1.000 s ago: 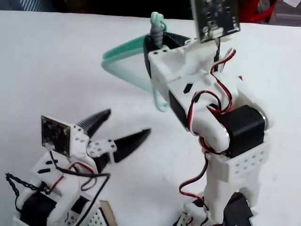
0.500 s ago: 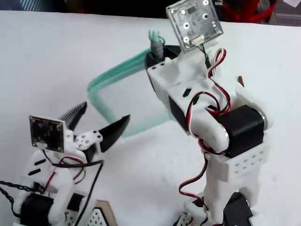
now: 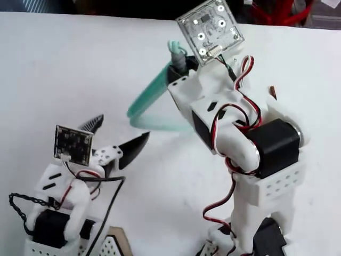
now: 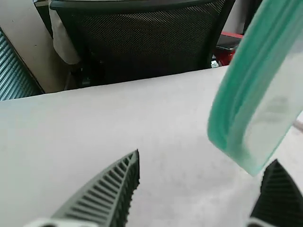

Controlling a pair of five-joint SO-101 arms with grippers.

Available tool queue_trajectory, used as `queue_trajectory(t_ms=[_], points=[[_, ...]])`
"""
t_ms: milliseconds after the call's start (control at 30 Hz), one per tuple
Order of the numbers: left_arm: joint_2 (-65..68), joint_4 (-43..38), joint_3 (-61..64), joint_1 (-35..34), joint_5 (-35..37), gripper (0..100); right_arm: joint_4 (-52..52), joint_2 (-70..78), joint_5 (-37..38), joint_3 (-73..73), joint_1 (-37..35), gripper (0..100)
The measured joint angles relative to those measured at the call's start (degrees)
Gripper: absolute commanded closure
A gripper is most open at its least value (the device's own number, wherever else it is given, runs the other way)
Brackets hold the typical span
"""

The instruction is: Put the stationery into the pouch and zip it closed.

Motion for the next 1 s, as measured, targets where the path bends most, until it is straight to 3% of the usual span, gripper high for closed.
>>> queue_trajectory(t_ms=[300, 633, 800, 1000], points=[[-6.3, -0.1, 0.1, 6.8, 0.0, 65, 0.3, -3.8, 1.1, 0.0, -2.6, 98.1], [-11.1, -9.3, 8.4, 9.3, 0.0, 98, 0.2, -4.0, 1.1, 4.3, -3.2, 98.1], [-11.3, -10.5, 9.7, 11.3, 0.0, 97, -4.1, -4.0, 1.1, 14.0, 2.1, 98.1], [-11.3, -17.8, 14.9, 14.1, 0.1, 98, -10.8, -3.9, 1.1, 26.2, 4.7, 98.1]])
